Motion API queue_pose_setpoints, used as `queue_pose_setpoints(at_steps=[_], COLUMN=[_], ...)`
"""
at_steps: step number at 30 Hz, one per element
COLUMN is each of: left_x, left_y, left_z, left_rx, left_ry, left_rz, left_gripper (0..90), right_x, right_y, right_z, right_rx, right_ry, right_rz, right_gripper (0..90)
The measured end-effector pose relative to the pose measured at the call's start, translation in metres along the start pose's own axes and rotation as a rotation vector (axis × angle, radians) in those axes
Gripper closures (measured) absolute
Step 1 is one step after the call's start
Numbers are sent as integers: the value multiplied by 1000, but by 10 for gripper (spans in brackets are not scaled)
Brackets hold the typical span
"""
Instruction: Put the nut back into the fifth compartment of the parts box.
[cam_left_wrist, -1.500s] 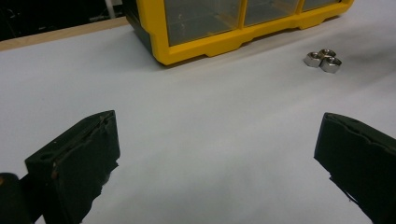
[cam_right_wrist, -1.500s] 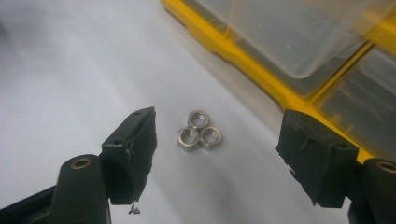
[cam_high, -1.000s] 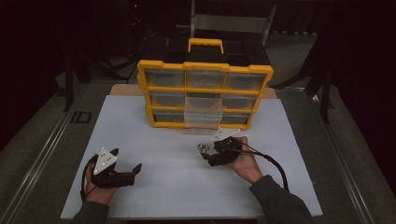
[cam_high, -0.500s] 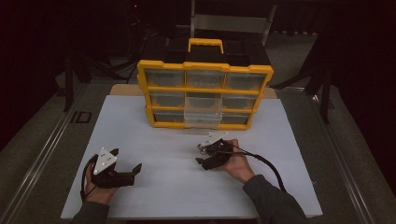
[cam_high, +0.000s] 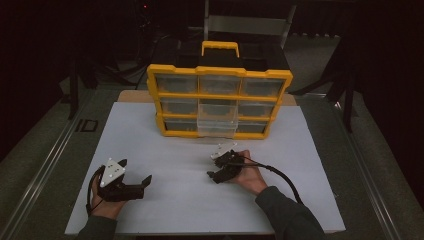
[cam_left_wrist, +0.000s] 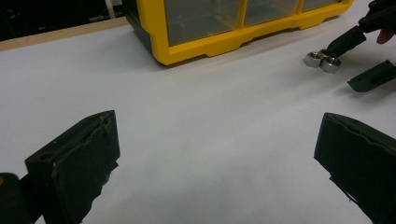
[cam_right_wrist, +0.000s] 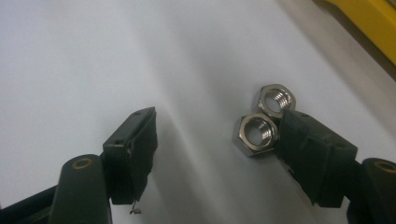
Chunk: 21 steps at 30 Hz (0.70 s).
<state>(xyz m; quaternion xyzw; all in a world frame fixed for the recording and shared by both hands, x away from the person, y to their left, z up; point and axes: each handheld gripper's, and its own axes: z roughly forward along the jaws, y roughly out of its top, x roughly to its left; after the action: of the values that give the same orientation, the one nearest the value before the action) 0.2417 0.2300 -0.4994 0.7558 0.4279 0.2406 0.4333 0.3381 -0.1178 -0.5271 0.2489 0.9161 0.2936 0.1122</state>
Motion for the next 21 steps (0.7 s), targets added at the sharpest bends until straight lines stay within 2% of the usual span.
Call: queue_pose_setpoints(at_steps=[4,8,13,21], left_x=[0,0,0,0], left_y=[0,0,0,0], left_z=[0,0,0,0], left_rx=[0,-1,-1,0], left_ry=[0,0,-1,-1], left_rz=[1,0,0,1], left_gripper=[6,6,6,6], right_x=[0,1,-1,-3], right_y=[0,1,6,11], right_z=[2,3,5,4], right_rx=[6,13,18,61], right_ry=[2,4,-9,30], right_rz=[-4,-16,-31,-37], right_gripper=[293,346,461,648])
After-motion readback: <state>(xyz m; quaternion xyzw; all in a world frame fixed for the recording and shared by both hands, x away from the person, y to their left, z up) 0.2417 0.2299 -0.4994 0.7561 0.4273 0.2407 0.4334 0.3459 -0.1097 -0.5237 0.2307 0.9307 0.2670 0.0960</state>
